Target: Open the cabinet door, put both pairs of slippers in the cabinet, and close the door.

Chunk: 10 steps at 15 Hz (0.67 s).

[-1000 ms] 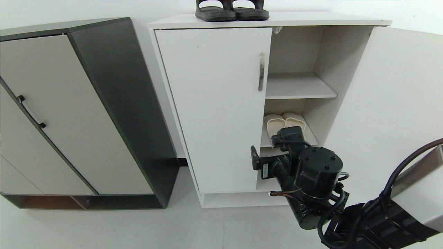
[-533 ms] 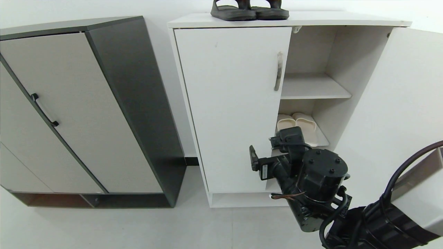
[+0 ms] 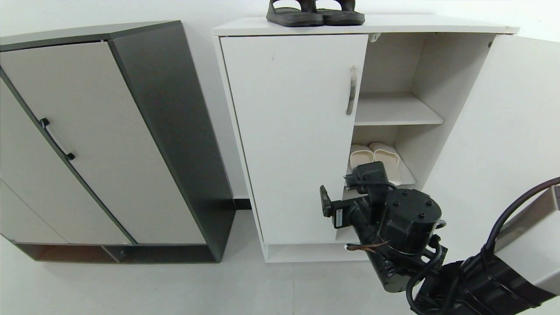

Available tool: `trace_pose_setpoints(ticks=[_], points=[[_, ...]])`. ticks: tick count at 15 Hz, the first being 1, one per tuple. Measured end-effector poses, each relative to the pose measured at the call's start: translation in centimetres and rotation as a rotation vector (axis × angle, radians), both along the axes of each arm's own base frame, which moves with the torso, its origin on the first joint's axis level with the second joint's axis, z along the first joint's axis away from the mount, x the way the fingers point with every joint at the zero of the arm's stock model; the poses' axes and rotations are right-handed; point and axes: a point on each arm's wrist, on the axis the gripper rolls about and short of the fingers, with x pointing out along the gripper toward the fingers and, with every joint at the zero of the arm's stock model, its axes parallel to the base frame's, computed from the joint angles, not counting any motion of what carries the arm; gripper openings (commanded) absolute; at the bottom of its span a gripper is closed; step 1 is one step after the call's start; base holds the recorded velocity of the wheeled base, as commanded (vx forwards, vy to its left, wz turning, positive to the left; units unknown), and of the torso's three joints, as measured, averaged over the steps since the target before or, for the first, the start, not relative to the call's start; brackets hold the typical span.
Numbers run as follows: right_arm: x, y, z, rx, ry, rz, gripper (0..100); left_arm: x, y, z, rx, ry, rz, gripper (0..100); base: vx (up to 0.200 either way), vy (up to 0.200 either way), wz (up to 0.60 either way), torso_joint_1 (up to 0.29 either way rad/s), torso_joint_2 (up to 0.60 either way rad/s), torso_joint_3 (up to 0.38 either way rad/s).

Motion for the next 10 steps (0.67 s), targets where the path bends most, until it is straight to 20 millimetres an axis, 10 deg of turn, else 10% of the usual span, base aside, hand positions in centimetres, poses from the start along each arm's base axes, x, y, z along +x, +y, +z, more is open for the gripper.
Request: trace_pose_setpoints(ticks=[10], points=[[-0.3, -0.09, -0.51, -0.072, 0.005, 0.0, 100, 0.0, 0.0, 0.02, -0.001, -0.002, 0.0, 0, 0.0, 0.0, 0.0, 0.025, -0.24, -0.227]])
